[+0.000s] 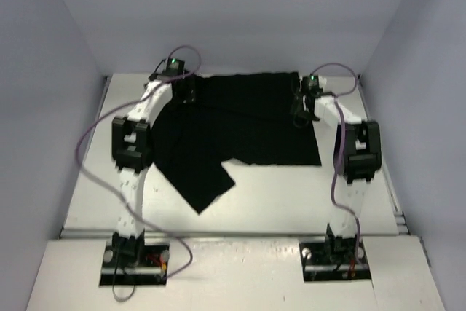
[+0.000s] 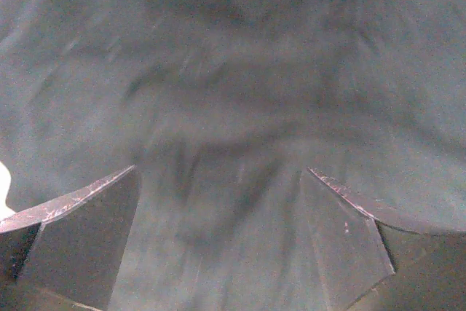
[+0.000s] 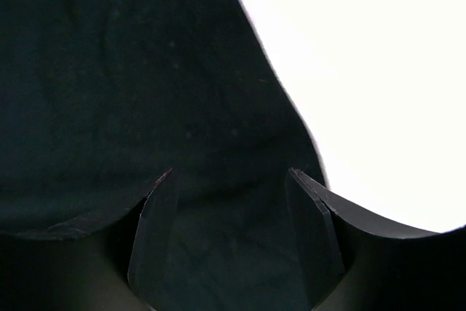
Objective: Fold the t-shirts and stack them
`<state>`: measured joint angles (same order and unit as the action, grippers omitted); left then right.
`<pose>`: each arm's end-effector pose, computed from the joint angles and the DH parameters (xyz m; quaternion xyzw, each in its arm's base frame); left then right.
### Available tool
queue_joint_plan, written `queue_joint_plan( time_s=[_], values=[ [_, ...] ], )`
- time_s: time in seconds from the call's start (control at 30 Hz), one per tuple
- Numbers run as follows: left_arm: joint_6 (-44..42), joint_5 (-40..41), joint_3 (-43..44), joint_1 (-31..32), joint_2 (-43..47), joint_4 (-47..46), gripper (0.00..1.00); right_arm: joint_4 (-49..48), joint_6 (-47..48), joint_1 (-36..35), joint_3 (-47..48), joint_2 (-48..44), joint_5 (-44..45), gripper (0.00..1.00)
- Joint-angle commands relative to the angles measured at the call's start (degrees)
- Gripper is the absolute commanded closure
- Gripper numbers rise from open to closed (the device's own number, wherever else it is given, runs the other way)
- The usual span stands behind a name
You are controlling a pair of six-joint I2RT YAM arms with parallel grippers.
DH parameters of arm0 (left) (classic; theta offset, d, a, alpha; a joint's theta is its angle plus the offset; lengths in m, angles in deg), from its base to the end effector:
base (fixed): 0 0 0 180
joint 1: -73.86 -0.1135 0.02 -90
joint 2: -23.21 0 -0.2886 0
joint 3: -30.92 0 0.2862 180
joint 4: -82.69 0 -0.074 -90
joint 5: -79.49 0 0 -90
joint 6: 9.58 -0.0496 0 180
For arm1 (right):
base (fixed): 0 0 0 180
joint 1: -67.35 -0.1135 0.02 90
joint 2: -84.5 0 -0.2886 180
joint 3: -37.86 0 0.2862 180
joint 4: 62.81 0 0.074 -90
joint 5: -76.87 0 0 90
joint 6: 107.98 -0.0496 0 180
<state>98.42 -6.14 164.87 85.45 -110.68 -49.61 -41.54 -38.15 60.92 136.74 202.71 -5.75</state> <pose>0.5782 -0.1147 0.2306 -0.0658 0.9295 -0.0578 0.3581 0.5175 0.0519 0.1929 0.1351 0.8969 0.0390 0.4193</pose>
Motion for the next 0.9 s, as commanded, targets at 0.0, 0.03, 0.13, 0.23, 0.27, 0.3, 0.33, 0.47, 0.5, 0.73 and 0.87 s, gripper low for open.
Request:
queue_joint_plan(
  time_s=[0.0, 0.03, 0.13, 0.23, 0.27, 0.3, 0.33, 0.47, 0.5, 0.73, 0.87],
  values=[
    [4.11, -1.68, -13.54, 1.14, 27.91, -0.1, 0.13, 1.84, 0.06, 0.19, -4.96, -16.76, 4.25, 0.42],
    [6.19, -2.29, -20.2, 1.43, 31.3, -0.12, 0.13, 2.0, -0.51, 0.29, -7.92, -18.48, 4.49, 0.42],
    [12.82, -4.42, -39.9, 2.17, 41.54, -0.18, 0.13, 2.27, -2.53, 0.57, -16.34, -23.96, 4.21, 0.43],
    [17.15, -6.62, -51.65, 3.35, 50.25, -0.02, 0.18, 2.35, -4.31, 0.74, -22.44, -29.62, 2.96, 0.43],
    [18.91, -6.62, -56.53, 3.76, 53.15, -0.1, 0.2, 2.35, -4.59, 0.81, -23.68, -31.7, 2.51, 0.43],
    [20.18, -7.03, -59.08, 4.16, 54.62, -0.2, 0.21, 2.4, -5.05, 0.87, -25.0, -32.82, 2.2, 0.43],
    [21.43, -7.71, -61.41, 4.78, 56.02, -0.26, 0.22, 2.46, -5.44, 0.89, -26.3, -33.97, 1.94, 0.43],
    [26.76, -8.79, -67.98, 11.12, 59.6, -0.3, 0.23, 2.52, -6.46, 0.84, -31.16, -37.7, 2.17, 0.43],
    [27.92, -8.5, -69.08, 13.04, 59.97, -0.26, 0.23, 2.52, -6.71, 0.81, -32.07, -38.21, 2.45, 0.43],
    [30.74, -7.44, -72.31, 15.48, 55.43, -0.59, 0.23, 2.47, -6.48, 0.9, -33.04, -37.42, 2.95, 0.43],
    [29.73, -6.38, -72.71, 15.4, 51.33, -1.53, 0.26, 2.52, -6.12, 0.9, -33.04, -37.1, 3.33, 0.43]
  ],
)
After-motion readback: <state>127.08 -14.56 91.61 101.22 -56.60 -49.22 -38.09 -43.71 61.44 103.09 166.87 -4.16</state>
